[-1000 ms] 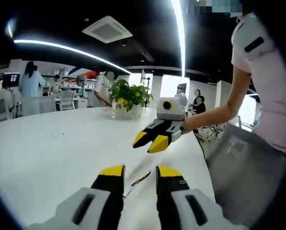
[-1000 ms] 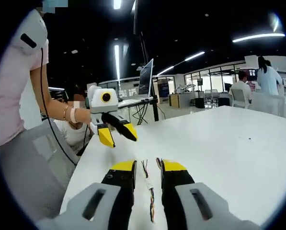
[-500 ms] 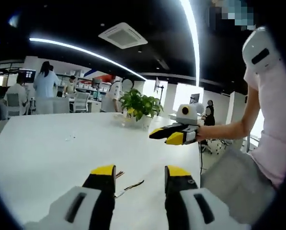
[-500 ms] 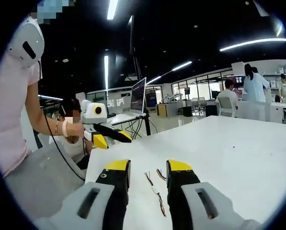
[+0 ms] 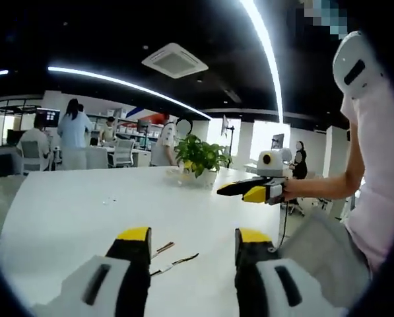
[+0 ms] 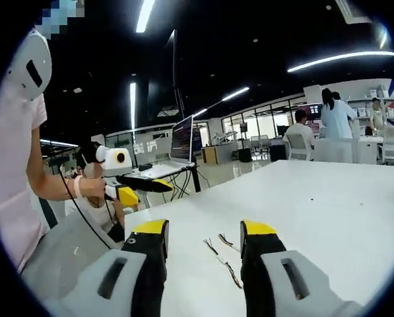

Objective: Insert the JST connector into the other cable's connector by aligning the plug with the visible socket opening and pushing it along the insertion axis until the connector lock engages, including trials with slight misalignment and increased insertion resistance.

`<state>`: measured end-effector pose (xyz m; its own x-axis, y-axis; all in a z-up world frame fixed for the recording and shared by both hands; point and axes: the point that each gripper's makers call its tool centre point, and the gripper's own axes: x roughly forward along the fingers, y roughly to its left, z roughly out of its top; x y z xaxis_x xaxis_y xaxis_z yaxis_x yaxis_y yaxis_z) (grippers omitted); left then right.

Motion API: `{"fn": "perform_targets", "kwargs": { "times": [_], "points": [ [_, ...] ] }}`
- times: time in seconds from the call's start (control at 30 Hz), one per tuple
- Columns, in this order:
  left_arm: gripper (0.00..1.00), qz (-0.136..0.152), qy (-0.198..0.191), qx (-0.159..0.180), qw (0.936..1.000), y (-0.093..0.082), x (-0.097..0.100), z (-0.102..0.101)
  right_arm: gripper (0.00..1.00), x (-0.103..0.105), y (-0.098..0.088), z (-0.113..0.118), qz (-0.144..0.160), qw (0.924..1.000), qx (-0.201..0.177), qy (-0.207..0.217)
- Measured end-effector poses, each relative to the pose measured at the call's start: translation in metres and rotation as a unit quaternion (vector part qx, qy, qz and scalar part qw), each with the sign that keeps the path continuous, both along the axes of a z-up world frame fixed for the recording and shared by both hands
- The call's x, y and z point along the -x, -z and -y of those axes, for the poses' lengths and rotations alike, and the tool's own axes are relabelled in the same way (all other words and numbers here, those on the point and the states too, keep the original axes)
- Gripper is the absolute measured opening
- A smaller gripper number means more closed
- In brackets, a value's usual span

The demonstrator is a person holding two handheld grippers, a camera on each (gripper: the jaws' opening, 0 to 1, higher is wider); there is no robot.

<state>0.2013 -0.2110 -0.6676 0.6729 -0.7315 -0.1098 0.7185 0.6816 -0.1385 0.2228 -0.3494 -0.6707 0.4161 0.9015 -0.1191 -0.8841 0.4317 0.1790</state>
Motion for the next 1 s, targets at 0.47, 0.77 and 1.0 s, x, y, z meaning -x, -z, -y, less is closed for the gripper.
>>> {"fn": "perform_targets", "kwargs": {
  "times": [0.47, 0.77, 1.0],
  "points": [
    [0.54, -0.013, -0.025, -0.016, 0.9995, 0.002, 0.026, 0.0, 0.63, 0.016, 0.011, 0.019, -0.023, 0.9962, 0.054, 0.064],
    [0.7, -0.045, -0.087, -0.052, 0.9938, 0.023, 0.033, -0.018, 0.74, 0.027, 0.021, 0.038, -0.063, 0.9896, 0.048, 0.12],
    [0.68, -0.066, -0.116, -0.03, 0.9906, 0.034, 0.039, -0.028, 0.74, 0.032, 0.042, 0.047, -0.096, 0.9832, 0.047, 0.148]
  ]
}}
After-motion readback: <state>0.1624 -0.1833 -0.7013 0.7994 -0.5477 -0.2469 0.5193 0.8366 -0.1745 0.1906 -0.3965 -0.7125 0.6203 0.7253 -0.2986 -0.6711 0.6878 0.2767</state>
